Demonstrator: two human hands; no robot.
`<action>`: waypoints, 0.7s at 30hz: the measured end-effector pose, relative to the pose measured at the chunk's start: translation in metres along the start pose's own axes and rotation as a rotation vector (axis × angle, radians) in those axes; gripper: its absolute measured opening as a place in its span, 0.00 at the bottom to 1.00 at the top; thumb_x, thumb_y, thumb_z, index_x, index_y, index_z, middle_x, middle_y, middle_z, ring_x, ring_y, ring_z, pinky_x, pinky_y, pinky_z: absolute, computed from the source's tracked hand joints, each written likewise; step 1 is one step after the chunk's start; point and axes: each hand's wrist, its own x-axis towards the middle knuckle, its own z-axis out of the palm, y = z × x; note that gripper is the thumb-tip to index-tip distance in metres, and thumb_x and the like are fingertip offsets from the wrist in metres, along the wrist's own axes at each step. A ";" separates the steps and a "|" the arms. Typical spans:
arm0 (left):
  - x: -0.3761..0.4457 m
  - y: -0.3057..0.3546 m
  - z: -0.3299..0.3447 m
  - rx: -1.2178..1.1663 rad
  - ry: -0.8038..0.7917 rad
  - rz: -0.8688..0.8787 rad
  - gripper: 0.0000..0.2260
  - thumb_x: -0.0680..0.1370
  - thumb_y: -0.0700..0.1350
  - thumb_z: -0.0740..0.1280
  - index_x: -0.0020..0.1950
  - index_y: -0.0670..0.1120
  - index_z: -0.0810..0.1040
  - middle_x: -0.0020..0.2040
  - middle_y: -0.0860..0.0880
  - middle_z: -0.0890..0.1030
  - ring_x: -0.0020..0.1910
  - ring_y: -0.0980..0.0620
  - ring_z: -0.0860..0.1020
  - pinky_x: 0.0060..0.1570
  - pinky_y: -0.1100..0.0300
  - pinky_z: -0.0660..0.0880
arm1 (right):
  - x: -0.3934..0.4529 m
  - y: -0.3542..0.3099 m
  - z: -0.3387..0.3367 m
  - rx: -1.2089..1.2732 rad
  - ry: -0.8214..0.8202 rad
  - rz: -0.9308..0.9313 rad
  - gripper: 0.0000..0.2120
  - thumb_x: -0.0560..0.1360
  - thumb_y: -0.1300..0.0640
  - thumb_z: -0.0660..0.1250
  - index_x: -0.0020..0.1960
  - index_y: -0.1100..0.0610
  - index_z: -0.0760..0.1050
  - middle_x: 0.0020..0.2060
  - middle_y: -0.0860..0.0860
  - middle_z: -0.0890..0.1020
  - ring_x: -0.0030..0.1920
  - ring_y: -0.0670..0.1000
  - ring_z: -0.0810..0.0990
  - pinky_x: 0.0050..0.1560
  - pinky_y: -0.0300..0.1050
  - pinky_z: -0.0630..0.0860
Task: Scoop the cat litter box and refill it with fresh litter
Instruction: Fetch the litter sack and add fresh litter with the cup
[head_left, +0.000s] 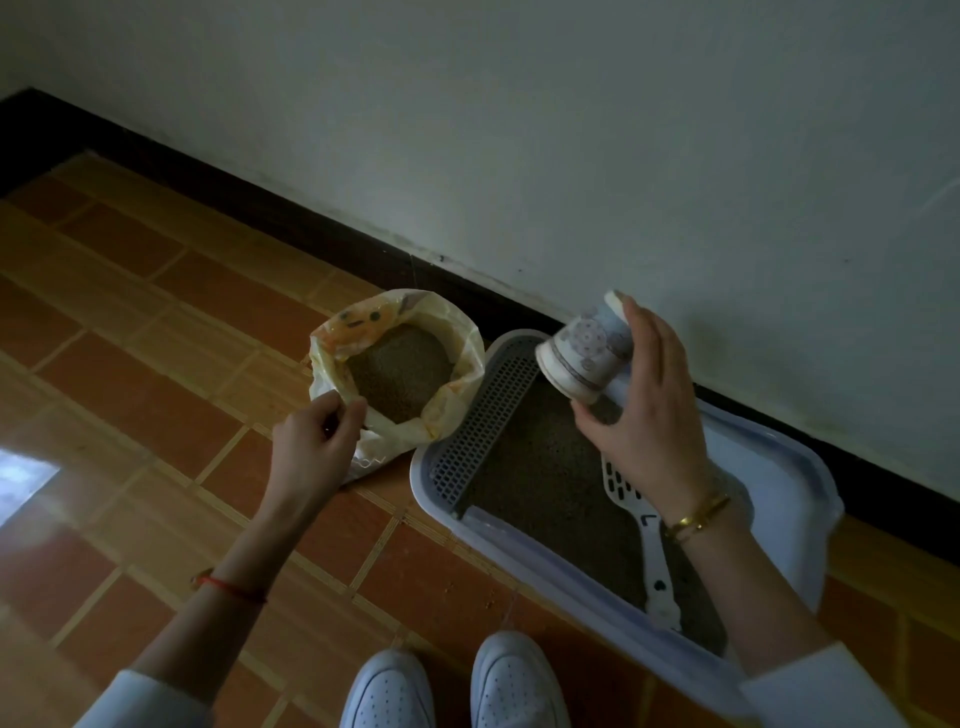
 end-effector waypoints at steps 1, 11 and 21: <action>0.000 0.000 0.000 -0.001 0.000 0.003 0.16 0.80 0.47 0.61 0.37 0.39 0.75 0.31 0.37 0.76 0.27 0.39 0.71 0.27 0.52 0.67 | 0.006 -0.008 0.002 0.074 0.002 -0.014 0.48 0.66 0.53 0.76 0.76 0.57 0.52 0.71 0.56 0.61 0.72 0.52 0.62 0.68 0.51 0.70; 0.000 0.001 0.000 -0.049 0.009 -0.018 0.15 0.80 0.45 0.63 0.33 0.46 0.73 0.25 0.48 0.71 0.23 0.56 0.67 0.24 0.66 0.62 | 0.060 -0.092 0.091 0.129 -0.420 -0.269 0.50 0.64 0.48 0.77 0.76 0.57 0.52 0.71 0.54 0.62 0.72 0.52 0.63 0.69 0.50 0.68; 0.002 0.001 0.001 -0.071 0.035 0.010 0.17 0.79 0.43 0.64 0.31 0.52 0.68 0.24 0.56 0.66 0.23 0.56 0.66 0.24 0.69 0.61 | 0.090 -0.103 0.175 -0.160 -0.794 -0.185 0.39 0.69 0.46 0.73 0.71 0.60 0.59 0.66 0.58 0.68 0.66 0.57 0.70 0.63 0.50 0.70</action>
